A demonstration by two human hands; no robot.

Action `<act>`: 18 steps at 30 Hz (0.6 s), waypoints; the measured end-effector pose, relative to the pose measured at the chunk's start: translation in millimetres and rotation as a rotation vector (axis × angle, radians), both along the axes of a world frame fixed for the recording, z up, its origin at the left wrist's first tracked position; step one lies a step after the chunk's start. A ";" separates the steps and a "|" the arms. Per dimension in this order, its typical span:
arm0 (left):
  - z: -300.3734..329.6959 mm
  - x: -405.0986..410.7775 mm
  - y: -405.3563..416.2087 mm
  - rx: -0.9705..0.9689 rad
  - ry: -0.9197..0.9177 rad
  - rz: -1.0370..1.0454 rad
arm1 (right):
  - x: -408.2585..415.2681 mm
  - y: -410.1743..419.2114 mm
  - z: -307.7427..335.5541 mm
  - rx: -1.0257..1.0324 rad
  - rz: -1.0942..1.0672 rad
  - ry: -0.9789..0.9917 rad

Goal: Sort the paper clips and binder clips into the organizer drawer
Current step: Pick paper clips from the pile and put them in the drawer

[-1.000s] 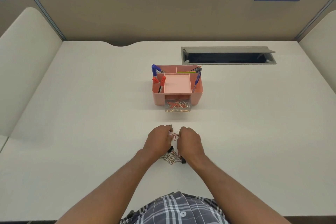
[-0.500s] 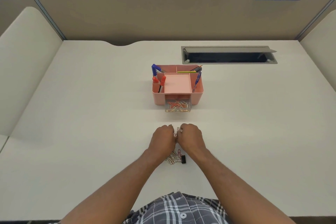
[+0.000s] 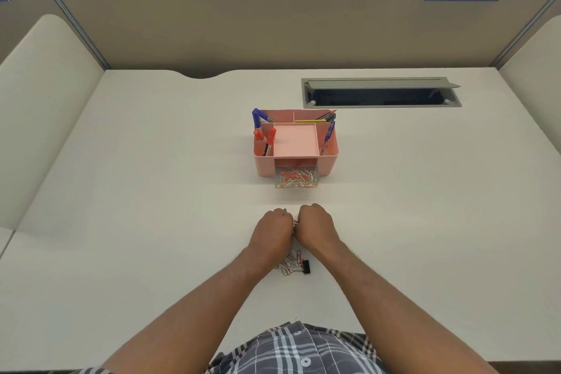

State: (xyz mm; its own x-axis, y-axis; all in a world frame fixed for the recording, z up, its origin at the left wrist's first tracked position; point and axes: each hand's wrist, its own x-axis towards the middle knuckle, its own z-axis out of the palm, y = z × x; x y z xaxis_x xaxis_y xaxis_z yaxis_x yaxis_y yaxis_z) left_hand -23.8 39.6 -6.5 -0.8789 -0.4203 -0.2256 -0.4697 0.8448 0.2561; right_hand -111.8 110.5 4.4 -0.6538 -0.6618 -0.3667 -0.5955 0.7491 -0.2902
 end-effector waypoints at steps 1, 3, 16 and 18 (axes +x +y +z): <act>0.5 0.9 -1.1 0.005 0.005 -0.012 | -0.3 0.5 0.5 0.002 -0.002 -0.002; 0.6 3.5 -4.1 0.030 0.012 -0.016 | -0.6 1.4 1.1 0.008 0.000 -0.004; 26.7 -0.2 -31.9 0.168 0.411 0.170 | -17.7 11.7 42.1 -0.317 -0.210 -0.138; 40.9 -12.5 -38.2 0.144 0.499 0.186 | -28.1 6.4 54.5 -0.431 -0.244 -0.106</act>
